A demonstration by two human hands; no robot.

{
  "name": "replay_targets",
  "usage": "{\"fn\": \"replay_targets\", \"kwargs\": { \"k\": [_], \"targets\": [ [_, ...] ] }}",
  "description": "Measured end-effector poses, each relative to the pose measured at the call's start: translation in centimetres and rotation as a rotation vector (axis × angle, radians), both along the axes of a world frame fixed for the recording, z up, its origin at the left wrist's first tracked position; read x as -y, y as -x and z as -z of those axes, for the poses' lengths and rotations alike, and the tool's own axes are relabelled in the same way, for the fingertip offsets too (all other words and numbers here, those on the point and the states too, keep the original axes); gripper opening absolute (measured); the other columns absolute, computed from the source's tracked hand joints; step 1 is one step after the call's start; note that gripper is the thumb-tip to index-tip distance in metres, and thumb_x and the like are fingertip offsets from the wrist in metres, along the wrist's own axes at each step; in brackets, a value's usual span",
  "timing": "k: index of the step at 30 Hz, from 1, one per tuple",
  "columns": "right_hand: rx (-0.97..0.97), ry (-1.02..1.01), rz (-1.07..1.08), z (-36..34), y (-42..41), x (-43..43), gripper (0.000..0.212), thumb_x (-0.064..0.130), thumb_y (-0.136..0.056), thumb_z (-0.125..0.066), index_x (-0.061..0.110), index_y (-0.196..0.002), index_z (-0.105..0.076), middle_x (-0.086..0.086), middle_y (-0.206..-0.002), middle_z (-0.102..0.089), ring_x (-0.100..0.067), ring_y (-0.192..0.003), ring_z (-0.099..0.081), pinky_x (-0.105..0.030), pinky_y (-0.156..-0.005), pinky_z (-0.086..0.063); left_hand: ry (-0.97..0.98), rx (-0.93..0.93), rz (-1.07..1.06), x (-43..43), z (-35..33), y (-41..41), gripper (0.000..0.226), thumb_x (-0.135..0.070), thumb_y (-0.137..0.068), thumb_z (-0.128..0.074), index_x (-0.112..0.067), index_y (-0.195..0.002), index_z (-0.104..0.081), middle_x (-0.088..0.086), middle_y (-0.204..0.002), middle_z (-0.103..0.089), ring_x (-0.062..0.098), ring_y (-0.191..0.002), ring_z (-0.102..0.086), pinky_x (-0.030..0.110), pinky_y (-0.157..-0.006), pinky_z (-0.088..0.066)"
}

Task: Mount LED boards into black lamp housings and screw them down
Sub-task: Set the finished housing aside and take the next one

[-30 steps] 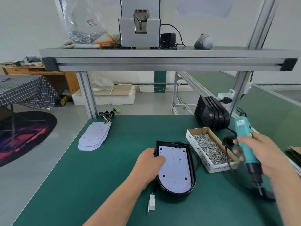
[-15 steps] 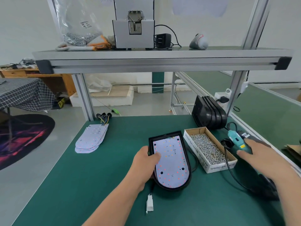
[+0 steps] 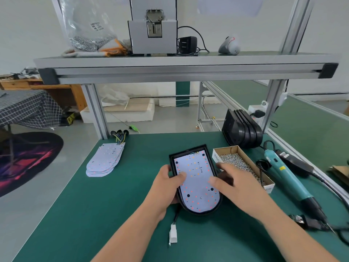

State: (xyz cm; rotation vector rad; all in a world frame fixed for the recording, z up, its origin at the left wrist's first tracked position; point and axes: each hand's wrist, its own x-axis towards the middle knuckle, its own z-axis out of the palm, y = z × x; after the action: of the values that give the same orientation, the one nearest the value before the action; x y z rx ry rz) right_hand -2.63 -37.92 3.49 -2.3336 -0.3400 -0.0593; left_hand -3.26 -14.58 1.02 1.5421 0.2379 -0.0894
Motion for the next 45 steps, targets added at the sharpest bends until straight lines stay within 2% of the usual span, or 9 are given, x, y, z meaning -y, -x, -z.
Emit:
{"fn": "replay_targets", "kwargs": {
  "k": [3,7,13,18,21,27,36,40,45],
  "targets": [
    [0.003,-0.029,-0.051,0.5,0.1,-0.3,0.031,0.039,-0.091,-0.078,0.043,-0.116,-0.062,0.026,-0.099,-0.072,0.000,-0.090,-0.067,-0.025,-0.078,-0.048,0.028,0.008,0.015,0.0,-0.2,-0.1,0.032,-0.051,-0.101,-0.064,-0.029,-0.126,-0.066,-0.003,-0.111,-0.081,0.016,-0.097,-0.080,0.037,-0.073,-0.064],
    [0.041,-0.118,-0.004,1.0,0.4,-1.2,0.049,0.019,-0.092,-0.074,0.042,-0.132,-0.058,0.029,-0.109,-0.071,0.005,-0.100,-0.064,-0.016,-0.083,-0.047,0.292,-0.093,-0.027,0.0,-0.7,-0.9,0.077,-0.082,-0.101,-0.026,-0.025,-0.122,-0.073,0.008,-0.114,-0.081,0.029,-0.105,-0.079,0.044,-0.089,-0.060],
    [0.274,-0.117,0.006,0.8,1.0,-1.2,0.046,0.012,-0.093,-0.073,0.046,-0.122,-0.059,0.030,-0.114,-0.067,0.005,-0.111,-0.061,-0.021,-0.094,-0.046,0.616,-0.065,0.028,-1.1,-0.1,-1.3,0.065,-0.062,-0.110,-0.034,-0.010,-0.136,-0.065,0.014,-0.133,-0.074,0.032,-0.121,-0.073,0.050,-0.100,-0.054],
    [0.610,0.098,-0.242,1.2,0.7,-0.9,0.049,-0.006,-0.071,-0.065,0.022,-0.111,-0.061,0.014,-0.113,-0.053,-0.010,-0.107,-0.054,-0.023,-0.093,-0.043,0.788,-0.064,0.012,-1.5,-0.2,-1.4,0.034,-0.037,-0.096,-0.069,-0.004,-0.096,-0.079,0.018,-0.121,-0.076,0.034,-0.116,-0.074,0.049,-0.097,-0.060],
    [0.601,0.280,-0.351,1.3,0.3,-0.5,0.055,-0.004,-0.063,-0.063,0.022,-0.110,-0.052,0.011,-0.115,-0.047,-0.015,-0.105,-0.049,-0.030,-0.090,-0.043,0.678,-0.030,0.032,-1.9,-0.2,-1.4,0.032,-0.029,-0.087,-0.078,-0.006,-0.108,-0.073,0.016,-0.119,-0.077,0.031,-0.121,-0.073,0.044,-0.110,-0.050],
    [0.441,0.512,-0.459,1.6,0.0,0.0,0.052,0.025,-0.075,-0.067,0.029,-0.122,-0.046,0.013,-0.122,-0.041,-0.012,-0.110,-0.045,-0.032,-0.093,-0.047,0.399,0.102,0.167,-2.6,-0.7,-1.0,0.027,-0.019,-0.090,-0.071,-0.007,-0.113,-0.068,0.024,-0.115,-0.077,0.036,-0.113,-0.075,0.038,-0.093,-0.058],
    [0.201,0.488,-0.529,0.9,0.0,2.5,0.079,0.041,-0.077,-0.061,0.043,-0.153,-0.036,0.029,-0.140,-0.029,0.004,-0.139,-0.027,-0.006,-0.112,-0.016,0.203,0.237,0.324,-2.6,-0.8,-0.7,0.033,-0.008,-0.088,-0.056,-0.003,-0.120,-0.062,0.023,-0.111,-0.077,0.039,-0.110,-0.075,0.039,-0.102,-0.055],
    [0.057,0.334,-0.463,0.4,-0.3,2.3,0.066,0.052,-0.085,-0.059,0.042,-0.149,-0.048,0.038,-0.137,-0.038,0.005,-0.142,-0.032,-0.016,-0.116,-0.027,0.172,0.285,0.383,-2.0,-0.8,-0.2,0.033,-0.005,-0.088,-0.054,-0.005,-0.120,-0.063,0.018,-0.105,-0.077,0.033,-0.104,-0.075,0.026,-0.093,-0.055],
    [-0.009,-0.251,-0.292,0.8,0.1,-2.0,0.028,0.056,-0.098,-0.057,0.034,-0.108,-0.070,0.011,-0.098,-0.074,-0.005,-0.083,-0.064,-0.024,-0.077,-0.047,0.126,0.316,0.477,-1.5,-0.8,0.3,0.025,-0.012,-0.100,-0.066,-0.005,-0.123,-0.062,0.016,-0.109,-0.078,0.026,-0.106,-0.073,0.025,-0.092,-0.052]
  ]
}}
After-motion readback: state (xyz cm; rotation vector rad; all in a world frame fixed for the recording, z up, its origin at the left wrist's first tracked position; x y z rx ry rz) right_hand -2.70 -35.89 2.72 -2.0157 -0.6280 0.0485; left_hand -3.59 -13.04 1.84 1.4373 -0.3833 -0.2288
